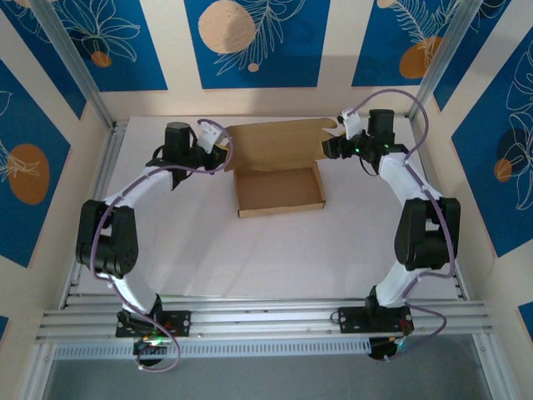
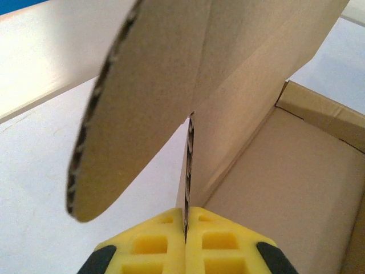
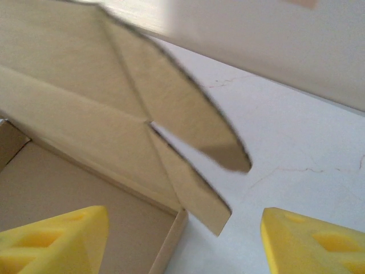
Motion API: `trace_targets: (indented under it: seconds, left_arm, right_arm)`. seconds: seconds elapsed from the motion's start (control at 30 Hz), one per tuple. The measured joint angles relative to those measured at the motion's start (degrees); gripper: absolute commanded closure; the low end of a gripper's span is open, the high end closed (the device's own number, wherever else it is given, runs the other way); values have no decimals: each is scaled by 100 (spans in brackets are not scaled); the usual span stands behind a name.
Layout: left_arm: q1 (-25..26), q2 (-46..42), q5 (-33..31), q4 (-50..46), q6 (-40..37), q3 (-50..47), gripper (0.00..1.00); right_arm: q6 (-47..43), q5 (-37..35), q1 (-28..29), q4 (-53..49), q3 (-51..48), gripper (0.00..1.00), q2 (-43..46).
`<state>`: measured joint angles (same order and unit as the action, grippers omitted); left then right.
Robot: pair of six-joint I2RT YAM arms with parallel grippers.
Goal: Fold the paper box
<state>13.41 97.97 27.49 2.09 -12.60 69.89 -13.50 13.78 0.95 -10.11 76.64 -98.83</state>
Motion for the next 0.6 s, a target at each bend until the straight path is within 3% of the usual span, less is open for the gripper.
trace_targets:
  seconds: [0.27, 0.43, 0.6]
  left_arm:
    - [-28, 0, 11, -2, -72, 0, 100]
    - [-57, 0, 13, -2, -107, 0, 100]
    - [-94, 0, 15, -2, -103, 0, 100]
  right_arm:
    - [-238, 199, 42, -243, 632, 30, -680]
    - [-304, 376, 101, -343, 800, 37, -796]
    - [-321, 662, 146, -404, 852, 56, -804]
